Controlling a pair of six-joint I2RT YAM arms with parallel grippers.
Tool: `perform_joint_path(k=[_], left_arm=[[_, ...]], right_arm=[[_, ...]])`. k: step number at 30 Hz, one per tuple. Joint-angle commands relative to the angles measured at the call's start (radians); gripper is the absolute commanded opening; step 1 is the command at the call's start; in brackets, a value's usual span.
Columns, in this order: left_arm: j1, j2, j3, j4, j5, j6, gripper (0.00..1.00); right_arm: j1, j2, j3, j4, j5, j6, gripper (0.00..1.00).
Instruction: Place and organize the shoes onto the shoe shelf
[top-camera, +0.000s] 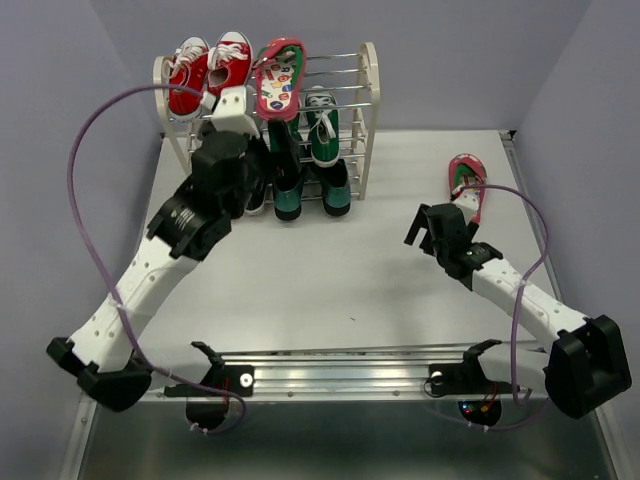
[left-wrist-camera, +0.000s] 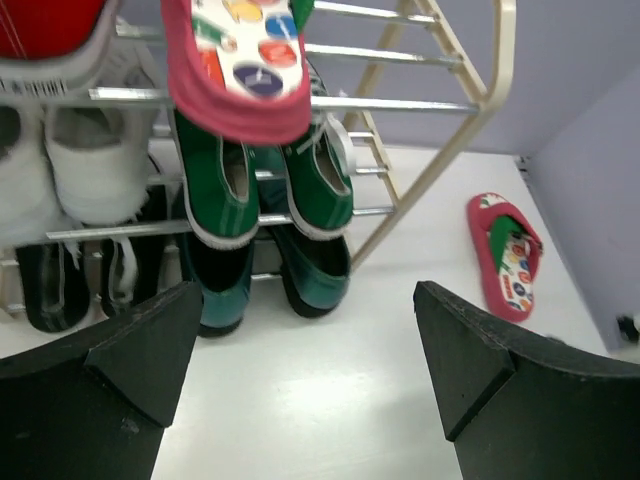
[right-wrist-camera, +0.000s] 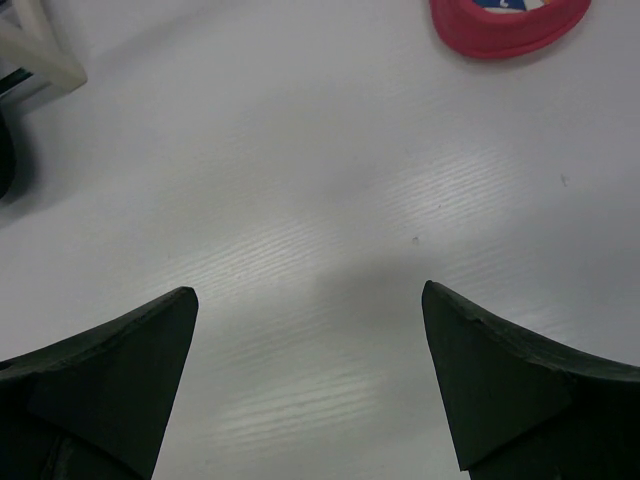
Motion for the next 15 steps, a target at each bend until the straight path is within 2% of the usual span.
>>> perform_joint_path(k=[1,2,5,9,15], left_arm=[[-0.062,-0.176,-0.289,0.162,-0.037,-0.16,0.99],[-0.067,-0.202,-0.382,0.177,-0.031,-0.187,0.99],[-0.085,-0.275,-0.481,0.177,0.026,-0.214,0.99],[-0.096,-0.314,-0.622,0.124,0.148,-0.235,0.99],[-0.102,-0.392,-0.739,0.091,0.149,-0.269,0.99]], right_arm=[[-0.104,0.048,0.087,0.016,-0.063,-0.094,1.0],[-0.138,0.086,0.118,0.016,-0.073,-0.141,1.0],[-0.198,0.142,0.155,0.015,-0.055,-0.189,1.0],[-0.342,0.304,0.265,0.016,-0.265,-0.229,1.0],[-0.488,0.473,0.379,0.024,-0.287,-0.29,1.0]])
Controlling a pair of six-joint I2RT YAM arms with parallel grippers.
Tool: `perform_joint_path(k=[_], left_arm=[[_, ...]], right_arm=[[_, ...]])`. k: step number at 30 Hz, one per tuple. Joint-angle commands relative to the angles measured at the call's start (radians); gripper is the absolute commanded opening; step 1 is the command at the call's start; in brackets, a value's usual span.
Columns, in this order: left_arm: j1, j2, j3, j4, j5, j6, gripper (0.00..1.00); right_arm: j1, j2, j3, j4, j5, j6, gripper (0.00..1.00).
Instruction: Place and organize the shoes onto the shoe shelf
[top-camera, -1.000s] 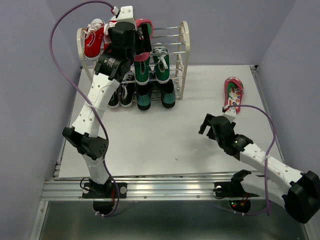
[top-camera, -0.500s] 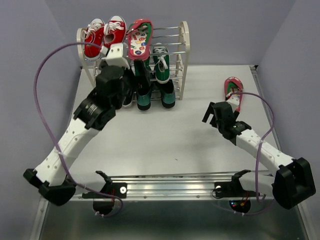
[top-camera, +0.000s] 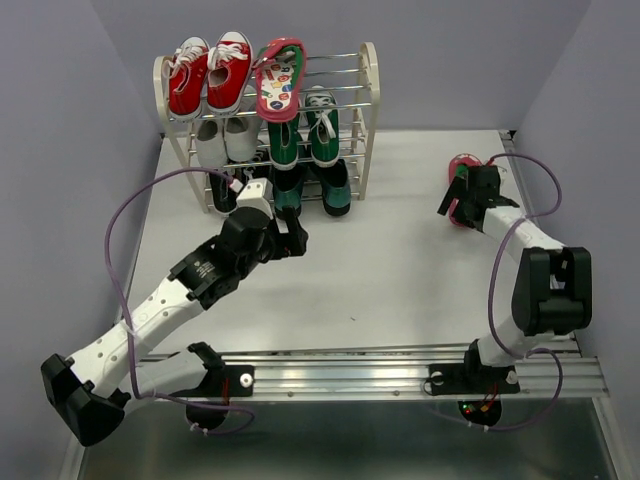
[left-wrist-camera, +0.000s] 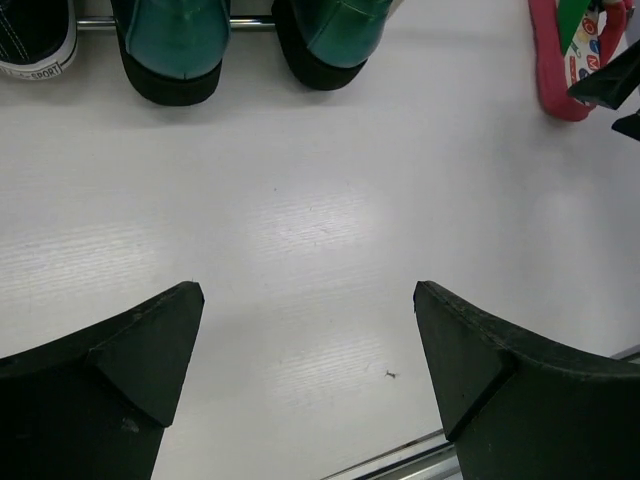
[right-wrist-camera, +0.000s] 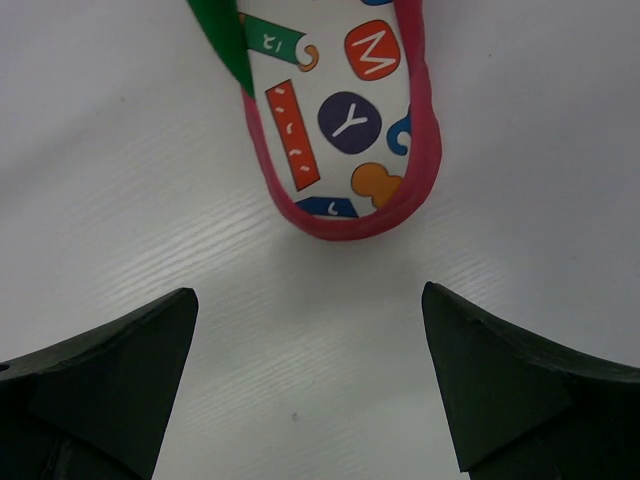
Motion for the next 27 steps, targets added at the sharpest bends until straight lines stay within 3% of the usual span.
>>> perform_joint_path(k=[1,7,13,20,27], left_arm=[[-0.007,-0.097,-0.051,0.02,0.017,-0.037,0.99],[-0.007,-0.158,-0.057,0.003,-0.023,-0.009,0.99],[-0.007,-0.178,-0.057,-0.012,-0.05,-0.003,0.99],[-0.007,-0.192,-0.057,-0.017,-0.067,-0.005,0.99],[-0.007,-0.196,-0.058,-0.02,-0.089,-0.006,0.99]], right_arm=[[-0.076,0.076,0.091,0.023,-0.087,-0.086,1.0],[-0.122,0.208,0.17,0.078,-0.208,-0.273,1.0],[-0.131,0.271,0.2,0.092,-0.257,-0.335,1.0],[-0.131,0.3,0.227,0.111,-0.101,-0.339,1.0],[-0.131,0.311,0.206,0.262,-0.145,-0.376,1.0]])
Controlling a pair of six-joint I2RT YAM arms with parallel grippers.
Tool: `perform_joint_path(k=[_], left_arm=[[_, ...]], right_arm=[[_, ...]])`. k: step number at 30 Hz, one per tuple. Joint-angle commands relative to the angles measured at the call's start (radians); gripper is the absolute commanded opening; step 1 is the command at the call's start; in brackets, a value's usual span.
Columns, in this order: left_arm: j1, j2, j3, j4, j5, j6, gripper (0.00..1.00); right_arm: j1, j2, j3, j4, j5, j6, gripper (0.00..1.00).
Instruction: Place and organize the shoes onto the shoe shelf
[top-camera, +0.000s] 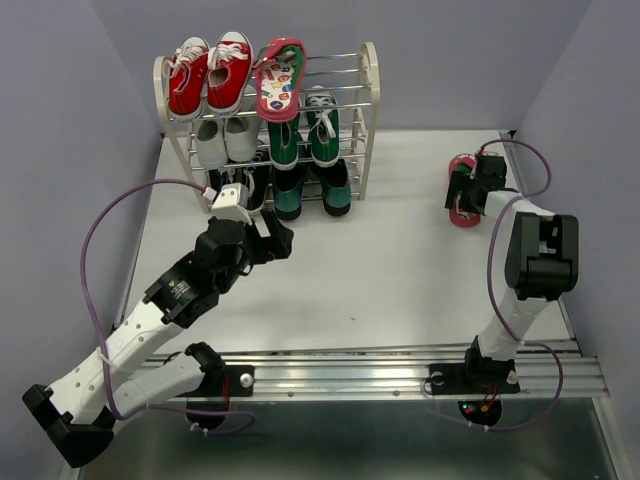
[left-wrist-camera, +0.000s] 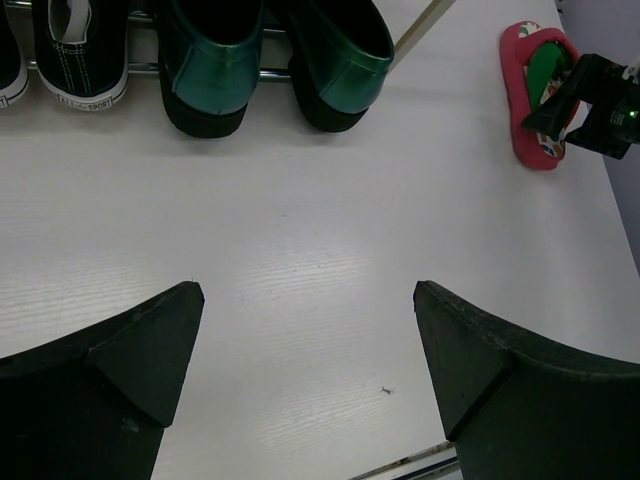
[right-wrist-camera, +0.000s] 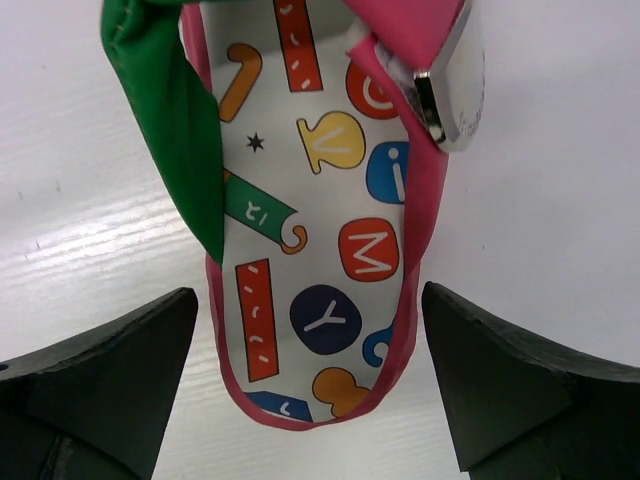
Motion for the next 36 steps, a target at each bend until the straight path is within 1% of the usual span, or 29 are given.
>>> perform_joint_path(k=[1,6,12,18,20,21,22,23,25,28,30,31,32,34,35,36], left_arm=[[-0.004,-0.016,0.006,0.001,-0.037,0.009,0.99],[-0.004,-0.013,0.003,-0.004,-0.053,0.004,0.99],[-0.004,-0.016,0.006,-0.007,-0.067,0.003,0.99],[-0.004,-0.013,0.003,0.001,-0.073,0.006,0.99],[-0.004,-0.01,0.004,-0.005,-0.074,0.007,0.99],[-0.004,-0.01,0.004,-0.007,-0.076,0.004,0.99],[-0.004,-0.007,0.003,-0.008,-0.077,0.003,0.99],[-0.004,-0.005,0.004,-0.01,-0.079,0.003,0.99],[-0.004,-0.004,0.003,-0.013,-0.082,0.0,0.99],[-0.004,-0.001,0.004,-0.01,-0.088,-0.002,0.99],[-0.004,0.004,0.004,-0.008,-0.091,-0.002,0.99],[-0.004,0.006,0.006,-0.01,-0.091,-0.002,0.99],[-0.004,0.01,0.009,-0.011,-0.096,-0.003,0.99],[-0.004,0.013,0.009,-0.014,-0.102,-0.007,0.99],[-0.004,0.018,0.009,-0.017,-0.108,-0.01,0.99],[-0.004,0.018,0.009,-0.019,-0.108,-0.01,0.99]], right_arm=[[-0.003,0.015,0.028,0.142,-0.01,-0.035,1.0],[-0.003,0.079,0.083,0.142,0.018,-0.036,1.0],[-0.013,0.133,0.091,0.141,0.061,-0.021,1.0],[-0.022,0.133,0.061,0.245,0.021,0.011,0.99],[-0.022,0.122,0.06,0.245,0.019,0.022,0.84],[-0.022,0.113,0.055,0.246,0.018,0.026,0.73],[-0.022,0.098,0.048,0.248,0.018,0.034,0.54],[-0.022,0.082,0.04,0.251,0.025,0.04,0.27],[-0.022,0.013,0.014,0.251,0.024,0.056,0.15],[-0.022,-0.102,-0.008,0.223,0.006,0.074,0.09],[-0.022,-0.161,-0.002,0.169,-0.011,0.108,0.08],[-0.022,-0.221,0.005,0.156,-0.025,0.12,0.08],[-0.022,-0.253,0.012,0.15,-0.08,0.126,0.04],[-0.022,-0.336,0.02,0.096,-0.131,0.157,0.04],[-0.022,-0.361,0.044,0.058,-0.21,0.161,0.04],[-0.022,-0.384,0.06,0.038,-0.24,0.171,0.04]])
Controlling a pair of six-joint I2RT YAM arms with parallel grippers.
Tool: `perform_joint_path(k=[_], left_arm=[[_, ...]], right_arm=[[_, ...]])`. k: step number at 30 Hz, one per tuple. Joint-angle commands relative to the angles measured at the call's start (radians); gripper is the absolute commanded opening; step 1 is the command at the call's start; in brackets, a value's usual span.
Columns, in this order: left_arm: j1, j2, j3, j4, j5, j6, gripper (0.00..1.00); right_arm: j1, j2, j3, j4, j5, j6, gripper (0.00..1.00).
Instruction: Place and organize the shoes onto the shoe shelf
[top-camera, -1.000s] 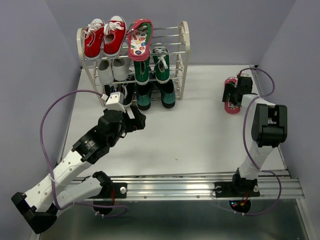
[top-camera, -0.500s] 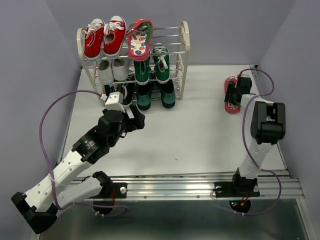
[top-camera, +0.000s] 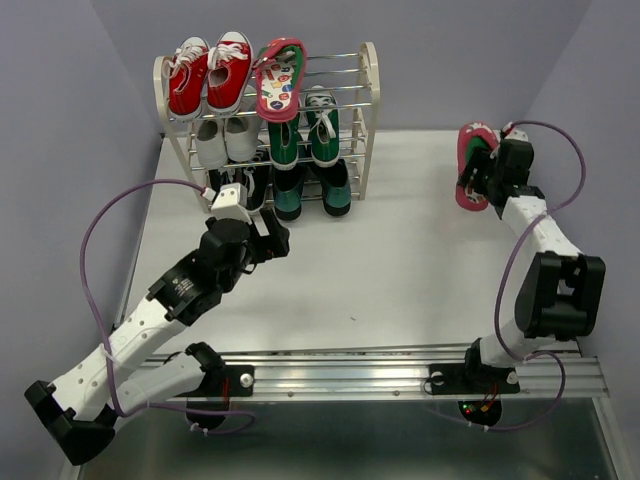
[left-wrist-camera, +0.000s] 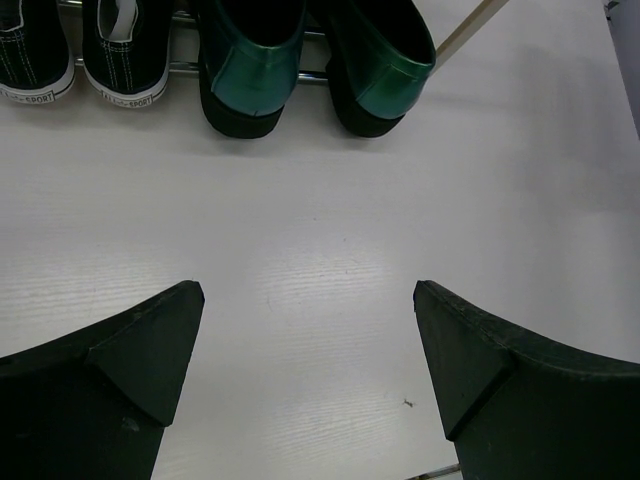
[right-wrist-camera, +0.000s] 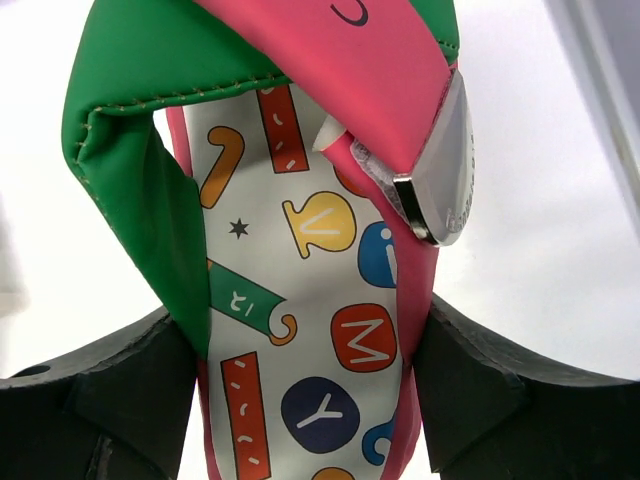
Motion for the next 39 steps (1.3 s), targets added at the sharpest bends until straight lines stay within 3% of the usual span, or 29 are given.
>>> perform_joint_path(k=[1,5,11,22,25,29,35,39], left_arm=[[-0.004,0.009,0.009,-0.002,-0.039,-0.009,0.99],[-0.004,0.006,0.006,0.002,-0.03,-0.011,0.99],[-0.004,-0.002,0.003,-0.01,-0.026,-0.018,0.99],[-0.004,-0.025,0.001,-0.012,-0.024,-0.018,0.99],[-0.004,-0.024,0.006,-0.008,-0.024,-0.015,0.99],[-0.004,-0.016,0.003,-0.005,-0.029,-0.015,0.99],[-0.004,-0.017,0.001,-0.005,-0.03,-0.017,0.99],[-0.004,-0.03,-0.01,0.007,-0.026,-0.017,0.99]], right_arm=[[-0.007,-0.185,0.106,0.0,-0.232,0.062,0.04],[0.025,-0.259,0.183,-0.04,-0.434,0.083,0.05],[0.195,-0.279,0.417,-0.109,-0.695,0.08,0.07],[0.407,-0.106,0.778,-0.104,-0.904,0.138,0.07],[0.497,-0.021,0.914,-0.17,-0.765,0.123,0.07],[0.594,0.12,1.103,-0.258,-0.347,0.17,0.07],[0.661,0.23,1.203,-0.273,0.126,0.249,0.07],[0.716,0.266,1.232,-0.233,0.306,0.249,0.07]])
